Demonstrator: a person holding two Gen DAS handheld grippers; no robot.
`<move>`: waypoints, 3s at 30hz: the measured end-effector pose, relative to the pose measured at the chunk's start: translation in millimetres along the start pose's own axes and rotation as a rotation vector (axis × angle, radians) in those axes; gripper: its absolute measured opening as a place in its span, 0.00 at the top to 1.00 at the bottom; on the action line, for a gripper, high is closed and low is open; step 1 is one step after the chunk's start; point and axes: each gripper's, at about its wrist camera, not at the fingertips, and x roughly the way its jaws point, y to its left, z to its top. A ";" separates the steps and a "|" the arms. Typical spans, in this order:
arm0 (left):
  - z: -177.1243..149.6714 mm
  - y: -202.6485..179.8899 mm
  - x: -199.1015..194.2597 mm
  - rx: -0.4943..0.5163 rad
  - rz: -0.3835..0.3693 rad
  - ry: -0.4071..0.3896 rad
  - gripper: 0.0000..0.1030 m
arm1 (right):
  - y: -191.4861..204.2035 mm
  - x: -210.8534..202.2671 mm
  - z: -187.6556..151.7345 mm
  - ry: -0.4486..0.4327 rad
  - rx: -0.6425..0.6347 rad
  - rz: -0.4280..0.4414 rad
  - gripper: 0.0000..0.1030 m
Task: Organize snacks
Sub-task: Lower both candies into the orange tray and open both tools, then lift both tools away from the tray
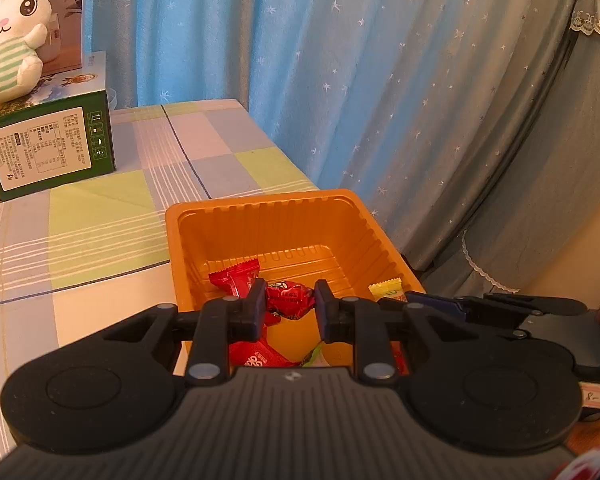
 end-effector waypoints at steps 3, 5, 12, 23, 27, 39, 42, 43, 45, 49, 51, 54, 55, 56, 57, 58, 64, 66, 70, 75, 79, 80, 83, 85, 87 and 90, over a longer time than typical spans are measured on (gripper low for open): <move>1.2 -0.2 2.7 -0.002 0.006 0.007 0.78 | -1.4 4.0 1.4 0.008 0.001 0.003 0.80; 1.7 0.2 5.0 -0.005 0.007 0.011 0.78 | -1.9 7.1 2.8 0.016 0.000 0.003 0.80; 4.5 1.4 12.3 -0.004 0.015 0.022 0.78 | -6.3 14.4 5.8 0.028 0.004 0.004 0.80; 6.9 2.2 18.0 -0.003 0.020 0.031 0.78 | -8.4 19.2 7.5 0.032 0.004 0.005 0.80; 7.6 2.6 19.4 -0.006 0.022 0.031 0.78 | -8.4 20.6 7.7 0.034 0.005 0.004 0.80; 7.5 8.4 17.0 -0.025 0.031 0.011 0.61 | -8.5 21.8 7.8 0.034 0.005 0.004 0.80; 6.8 10.0 14.5 -0.026 0.032 0.010 0.61 | -8.6 21.5 6.6 0.033 0.005 0.005 0.80; 6.5 10.5 13.8 -0.025 0.033 0.010 0.61 | -8.5 21.5 6.1 0.033 0.005 0.005 0.80; 6.7 11.4 12.8 -0.023 0.038 0.008 0.61 | -8.3 21.4 6.2 0.033 0.005 0.006 0.80; 6.8 14.4 9.1 -0.032 0.041 0.000 0.61 | -5.4 20.9 6.0 0.030 0.004 0.007 0.80; 6.8 15.0 7.3 -0.031 0.044 -0.003 0.61 | -4.1 20.6 6.4 0.029 0.003 0.008 0.80; 7.2 16.9 5.6 -0.032 0.048 -0.006 0.61 | -2.1 20.2 7.3 0.029 -0.001 0.010 0.80; 7.2 17.2 5.0 -0.030 0.051 -0.007 0.61 | -1.0 20.4 8.5 0.030 -0.003 0.011 0.80; 7.0 17.4 4.1 -0.029 0.053 -0.009 0.61 | -0.3 21.0 9.1 0.031 -0.005 0.012 0.80; 6.9 18.1 3.3 -0.029 0.055 -0.010 0.61 | 0.2 21.7 9.5 0.032 -0.006 0.016 0.80; 6.8 18.9 2.7 -0.031 0.057 -0.011 0.61 | 0.5 22.7 10.4 0.033 -0.005 0.027 0.80; 6.0 24.7 -1.2 -0.041 0.078 -0.018 0.57 | 2.6 21.4 10.2 0.008 0.000 0.056 0.43; 5.7 26.3 -2.4 -0.044 0.086 -0.022 0.54 | 3.4 21.2 10.1 0.012 -0.001 0.051 0.43; 4.4 29.1 -5.5 -0.050 0.092 -0.026 0.49 | 3.9 20.9 9.2 0.022 -0.001 0.049 0.42; 2.8 30.5 -12.7 -0.059 0.101 -0.041 0.33 | 4.3 16.2 7.5 0.022 -0.005 0.048 0.42; 2.2 31.7 -21.4 -0.057 0.116 -0.057 0.24 | 4.5 8.6 7.0 0.016 -0.009 0.050 0.42; 2.0 32.2 -23.8 -0.056 0.121 -0.062 0.20 | 4.4 6.4 6.9 0.015 -0.009 0.051 0.40; 0.9 32.9 -32.4 -0.055 0.149 -0.076 0.10 | 4.3 -1.1 7.4 0.004 -0.008 0.041 0.33; -0.1 33.8 -39.5 -0.057 0.159 -0.087 0.06 | 3.4 -7.4 7.5 -0.003 -0.001 0.038 0.29; -1.0 34.0 -45.9 -0.049 0.165 -0.088 0.03 | 2.7 -15.2 7.1 -0.012 0.006 0.037 0.24; -4.5 33.7 -58.1 -0.048 0.175 -0.095 0.01 | 2.3 -27.9 5.0 -0.018 0.019 0.038 0.18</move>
